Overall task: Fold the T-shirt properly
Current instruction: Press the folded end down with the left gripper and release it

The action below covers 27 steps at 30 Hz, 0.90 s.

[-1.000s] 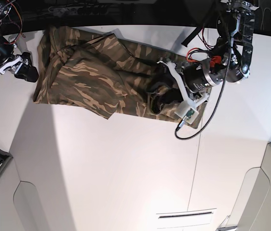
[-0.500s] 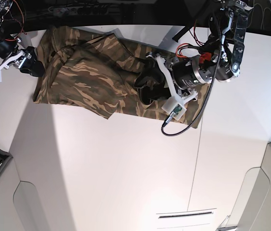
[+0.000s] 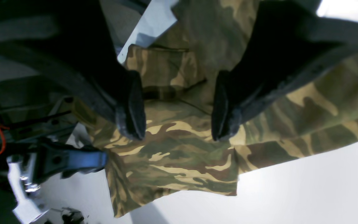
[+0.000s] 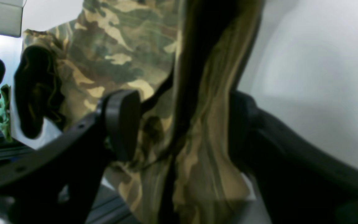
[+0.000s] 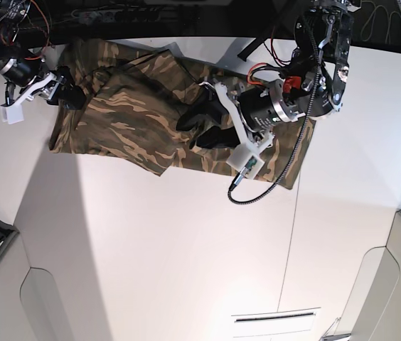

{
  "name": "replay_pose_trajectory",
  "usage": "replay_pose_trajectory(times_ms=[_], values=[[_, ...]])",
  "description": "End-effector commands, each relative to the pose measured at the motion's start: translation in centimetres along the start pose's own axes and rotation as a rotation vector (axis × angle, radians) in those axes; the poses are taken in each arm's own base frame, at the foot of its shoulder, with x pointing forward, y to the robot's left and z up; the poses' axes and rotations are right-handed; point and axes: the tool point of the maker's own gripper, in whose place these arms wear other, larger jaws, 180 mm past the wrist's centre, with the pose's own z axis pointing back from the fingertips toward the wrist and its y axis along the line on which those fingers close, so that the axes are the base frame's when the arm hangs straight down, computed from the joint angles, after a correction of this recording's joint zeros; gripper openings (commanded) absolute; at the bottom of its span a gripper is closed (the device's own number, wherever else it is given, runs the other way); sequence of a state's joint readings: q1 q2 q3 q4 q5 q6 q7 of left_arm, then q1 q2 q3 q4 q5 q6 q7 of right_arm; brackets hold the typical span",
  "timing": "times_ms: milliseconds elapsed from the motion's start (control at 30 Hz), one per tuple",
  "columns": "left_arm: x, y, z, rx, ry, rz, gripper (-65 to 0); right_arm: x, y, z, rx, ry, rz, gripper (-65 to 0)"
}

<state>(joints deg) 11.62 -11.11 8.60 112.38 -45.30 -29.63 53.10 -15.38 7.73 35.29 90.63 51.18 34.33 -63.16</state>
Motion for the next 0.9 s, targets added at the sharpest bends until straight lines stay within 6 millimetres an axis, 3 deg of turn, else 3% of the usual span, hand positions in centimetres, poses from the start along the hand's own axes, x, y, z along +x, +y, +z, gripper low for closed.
replay_pose_trajectory(times_ms=[0, 167, 600, 667, 767, 867], values=[[1.9, -1.1, 0.4, -0.048, -0.06, -0.042, -27.9, 0.8, 0.4, 0.0, 0.013, -0.024, 0.02, -23.9], [3.6, -1.7, 1.4, -0.055, -0.11, -0.088, -27.9, -0.1, 0.3, -1.1, 0.027, -0.014, -0.01, -23.9], [5.2, 5.6, 5.9, 0.21, -0.166, -0.083, -27.9, -2.1, 2.9, -3.4, 0.109, 0.06, 0.012, -24.6], [5.4, 6.4, 6.7, 0.24, -0.177, -0.077, -27.9, -2.3, 3.4, -3.8, 0.122, 0.067, 0.016, -32.0], [5.7, 7.6, 7.8, 0.284, -0.191, -0.067, -27.9, -2.4, 3.9, -4.1, 0.133, 0.067, 0.013, -50.9], [5.8, 8.3, 8.6, 0.31, -0.193, -0.07, -27.9, -2.5, 4.1, -4.3, 0.134, 0.068, 0.011, -64.1]])
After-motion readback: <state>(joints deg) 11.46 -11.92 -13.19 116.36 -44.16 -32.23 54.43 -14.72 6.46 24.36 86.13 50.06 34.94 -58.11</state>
